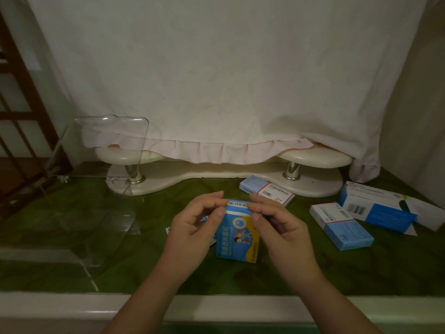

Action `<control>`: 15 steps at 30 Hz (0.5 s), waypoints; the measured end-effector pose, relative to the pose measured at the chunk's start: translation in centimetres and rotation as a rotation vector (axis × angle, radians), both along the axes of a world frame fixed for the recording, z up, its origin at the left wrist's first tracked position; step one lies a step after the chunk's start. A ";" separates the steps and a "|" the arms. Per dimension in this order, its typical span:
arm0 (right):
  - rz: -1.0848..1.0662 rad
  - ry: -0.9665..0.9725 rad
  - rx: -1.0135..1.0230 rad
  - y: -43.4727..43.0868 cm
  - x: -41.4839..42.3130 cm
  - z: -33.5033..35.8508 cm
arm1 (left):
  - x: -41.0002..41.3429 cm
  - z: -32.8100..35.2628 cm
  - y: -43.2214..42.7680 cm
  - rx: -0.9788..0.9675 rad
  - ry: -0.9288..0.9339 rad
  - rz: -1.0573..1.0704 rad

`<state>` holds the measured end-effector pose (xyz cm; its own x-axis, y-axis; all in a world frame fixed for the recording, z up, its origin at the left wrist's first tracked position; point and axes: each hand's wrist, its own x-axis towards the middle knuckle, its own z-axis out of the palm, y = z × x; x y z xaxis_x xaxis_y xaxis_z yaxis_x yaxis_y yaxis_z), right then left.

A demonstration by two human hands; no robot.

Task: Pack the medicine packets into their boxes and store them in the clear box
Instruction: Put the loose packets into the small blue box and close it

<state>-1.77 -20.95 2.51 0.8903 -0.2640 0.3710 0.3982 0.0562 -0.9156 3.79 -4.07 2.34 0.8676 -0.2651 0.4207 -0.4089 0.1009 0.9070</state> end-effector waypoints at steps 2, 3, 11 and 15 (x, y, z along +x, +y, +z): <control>-0.010 -0.005 -0.010 0.0 0.0 -0.2 | 0.1 -0.1 0.1 0.013 -0.022 -0.004; -0.019 -0.009 -0.011 0.0 0.0 -0.3 | 0.0 -0.2 0.1 0.023 -0.034 -0.006; -0.044 -0.016 -0.045 0.0 0.0 -0.7 | -0.2 -0.4 0.4 0.082 -0.107 0.015; -0.030 -0.017 -0.067 -0.2 -0.2 -0.6 | -0.2 -0.7 0.5 0.115 -0.154 0.025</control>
